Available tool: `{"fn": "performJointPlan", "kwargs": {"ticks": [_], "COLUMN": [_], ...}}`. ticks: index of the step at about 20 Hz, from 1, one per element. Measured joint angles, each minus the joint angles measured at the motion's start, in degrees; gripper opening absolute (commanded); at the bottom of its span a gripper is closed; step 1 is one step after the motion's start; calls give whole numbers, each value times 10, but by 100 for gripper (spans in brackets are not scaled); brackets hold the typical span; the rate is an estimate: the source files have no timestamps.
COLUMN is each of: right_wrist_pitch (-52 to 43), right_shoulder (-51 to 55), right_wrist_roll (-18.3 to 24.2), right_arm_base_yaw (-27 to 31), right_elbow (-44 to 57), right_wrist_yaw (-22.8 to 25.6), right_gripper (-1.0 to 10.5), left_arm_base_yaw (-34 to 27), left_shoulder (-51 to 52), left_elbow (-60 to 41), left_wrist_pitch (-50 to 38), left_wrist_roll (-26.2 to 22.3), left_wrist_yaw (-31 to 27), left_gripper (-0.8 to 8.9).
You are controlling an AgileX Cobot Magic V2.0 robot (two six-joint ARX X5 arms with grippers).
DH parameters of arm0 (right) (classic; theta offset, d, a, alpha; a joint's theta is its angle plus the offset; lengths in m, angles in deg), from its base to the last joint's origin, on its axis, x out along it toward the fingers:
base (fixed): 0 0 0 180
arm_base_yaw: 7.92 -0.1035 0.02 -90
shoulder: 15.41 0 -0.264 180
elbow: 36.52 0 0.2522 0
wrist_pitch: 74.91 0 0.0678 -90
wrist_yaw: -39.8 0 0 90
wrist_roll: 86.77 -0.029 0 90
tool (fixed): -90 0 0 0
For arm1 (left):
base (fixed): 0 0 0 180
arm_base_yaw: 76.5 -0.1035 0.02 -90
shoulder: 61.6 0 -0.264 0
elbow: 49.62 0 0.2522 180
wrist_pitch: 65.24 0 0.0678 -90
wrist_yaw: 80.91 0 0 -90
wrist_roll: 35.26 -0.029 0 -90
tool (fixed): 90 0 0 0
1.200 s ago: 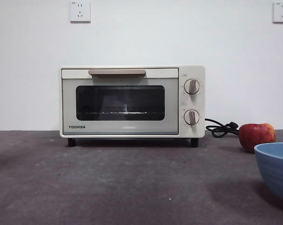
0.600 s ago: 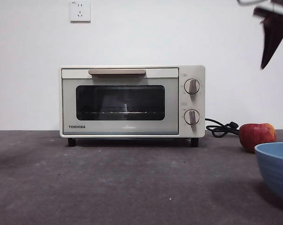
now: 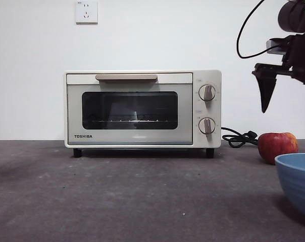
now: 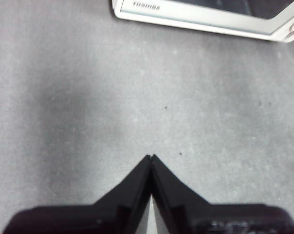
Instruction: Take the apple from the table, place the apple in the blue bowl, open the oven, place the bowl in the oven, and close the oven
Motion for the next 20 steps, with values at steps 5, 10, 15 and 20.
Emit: {"fn": "performJointPlan", "kwargs": {"ticks": [5,10,15,20], "right_wrist_pitch": [0,-39,-35,-24], "right_shoulder": [-60,-112,-141,-142], "right_wrist_roll": [0,0,-17,-39], "right_arm_base_yaw": [-7,-25,-28,-28], "right_elbow": [-32,-37,-37,-39], "right_wrist_yaw": [6,23,32,39], "right_gripper": [697,690,183,-11], "left_arm_base_yaw": [0,0,0,1], "left_shoulder": [-27,-40,-41,-41], "left_elbow": [0,0,0,0], "left_wrist_pitch": [-1,-6,-4,1], "left_wrist_roll": [0,-2,-4,-6], "left_wrist_yaw": [0,0,0,0], "left_gripper": [-4,-4,-4,-4]}}
